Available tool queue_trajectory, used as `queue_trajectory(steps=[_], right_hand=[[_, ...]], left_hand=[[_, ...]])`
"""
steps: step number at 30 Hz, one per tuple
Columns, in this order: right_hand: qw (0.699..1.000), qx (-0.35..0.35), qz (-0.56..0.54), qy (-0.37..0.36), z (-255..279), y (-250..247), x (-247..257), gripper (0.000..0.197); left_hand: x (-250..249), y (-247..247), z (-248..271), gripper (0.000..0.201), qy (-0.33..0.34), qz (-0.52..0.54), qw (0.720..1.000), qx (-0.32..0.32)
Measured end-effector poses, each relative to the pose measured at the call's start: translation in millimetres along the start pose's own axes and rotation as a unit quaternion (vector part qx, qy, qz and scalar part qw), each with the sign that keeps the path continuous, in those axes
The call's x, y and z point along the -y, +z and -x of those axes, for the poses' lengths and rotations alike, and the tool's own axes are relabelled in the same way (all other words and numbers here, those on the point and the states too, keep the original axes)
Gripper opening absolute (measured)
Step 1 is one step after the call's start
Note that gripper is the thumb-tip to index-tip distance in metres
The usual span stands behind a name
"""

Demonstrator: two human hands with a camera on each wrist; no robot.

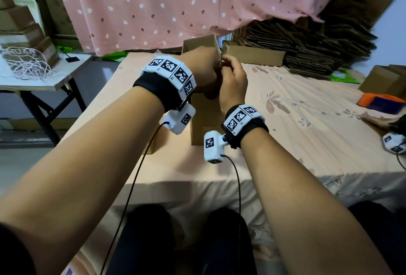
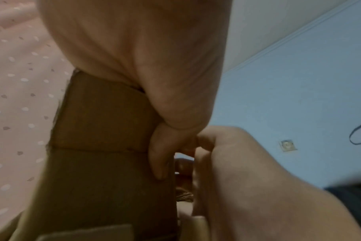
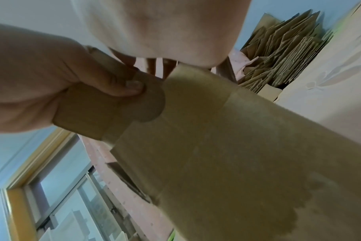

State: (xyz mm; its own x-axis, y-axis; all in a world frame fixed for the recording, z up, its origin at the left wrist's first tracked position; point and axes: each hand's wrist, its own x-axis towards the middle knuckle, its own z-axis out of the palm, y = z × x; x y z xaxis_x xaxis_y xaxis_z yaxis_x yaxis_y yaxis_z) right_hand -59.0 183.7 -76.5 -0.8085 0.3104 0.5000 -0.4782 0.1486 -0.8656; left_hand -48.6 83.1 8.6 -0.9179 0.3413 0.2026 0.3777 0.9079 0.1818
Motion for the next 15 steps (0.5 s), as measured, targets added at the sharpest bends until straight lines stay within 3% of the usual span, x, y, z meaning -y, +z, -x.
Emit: queue_trajectory(steps=[3, 6, 8, 12, 15], right_hand=[[1.000, 0.002, -0.023, 0.013, -5, 1, 4, 0.037], [0.999, -0.022, -0.027, -0.005, -4, 0, 4, 0.036], [0.999, -0.041, -0.014, -0.027, -3, -1, 1, 0.035], [0.995, -0.086, 0.000, -0.055, -9, -5, -2, 0.028], [0.991, -0.112, 0.029, -0.059, -14, -4, -1, 0.023]], left_hand=[[1, 1, 3, 0.021, 0.034, -0.017, 0.999, 0.003], [9, 3, 3, 0.006, 0.064, -0.022, 0.997, -0.029], [19, 8, 1, 0.014, 0.087, -0.008, 0.994, -0.061], [33, 16, 1, 0.032, 0.129, 0.086, 0.976, -0.152], [37, 25, -1, 0.031, 0.084, 0.205, 0.954, -0.203]])
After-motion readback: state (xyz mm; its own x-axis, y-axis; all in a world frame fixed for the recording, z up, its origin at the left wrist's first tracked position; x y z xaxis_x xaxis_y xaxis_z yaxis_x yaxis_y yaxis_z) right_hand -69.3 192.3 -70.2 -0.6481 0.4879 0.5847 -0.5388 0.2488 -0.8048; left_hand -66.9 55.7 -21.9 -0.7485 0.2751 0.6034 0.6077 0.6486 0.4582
